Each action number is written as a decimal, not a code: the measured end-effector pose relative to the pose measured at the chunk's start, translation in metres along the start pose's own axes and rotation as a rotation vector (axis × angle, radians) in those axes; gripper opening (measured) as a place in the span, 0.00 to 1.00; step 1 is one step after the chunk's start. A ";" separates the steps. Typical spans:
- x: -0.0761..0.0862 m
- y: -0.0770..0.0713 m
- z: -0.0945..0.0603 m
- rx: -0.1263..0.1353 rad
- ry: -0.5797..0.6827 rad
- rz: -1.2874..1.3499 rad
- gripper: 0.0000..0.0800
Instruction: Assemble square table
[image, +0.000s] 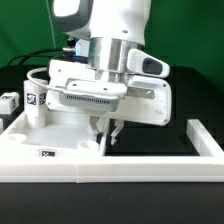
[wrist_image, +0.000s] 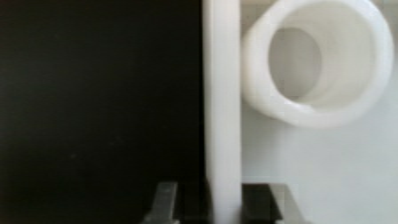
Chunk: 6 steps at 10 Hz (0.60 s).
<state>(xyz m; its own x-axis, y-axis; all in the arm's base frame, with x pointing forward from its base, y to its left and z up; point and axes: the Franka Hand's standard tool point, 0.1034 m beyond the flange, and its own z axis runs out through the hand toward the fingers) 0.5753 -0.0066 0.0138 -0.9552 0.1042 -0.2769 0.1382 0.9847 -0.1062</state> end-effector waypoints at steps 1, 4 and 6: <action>0.001 0.009 -0.001 -0.007 -0.001 0.008 0.08; 0.003 0.027 -0.004 -0.022 -0.001 0.026 0.08; 0.006 0.042 -0.006 -0.034 -0.001 0.036 0.08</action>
Offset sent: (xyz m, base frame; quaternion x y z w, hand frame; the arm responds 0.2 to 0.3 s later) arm 0.0000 0.0300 0.0000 0.0000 0.0000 0.0000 1.0000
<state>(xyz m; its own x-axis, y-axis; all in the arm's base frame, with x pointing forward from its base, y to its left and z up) 0.5741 0.0360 0.0136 -0.9494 0.1398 -0.2811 0.1636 0.9845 -0.0631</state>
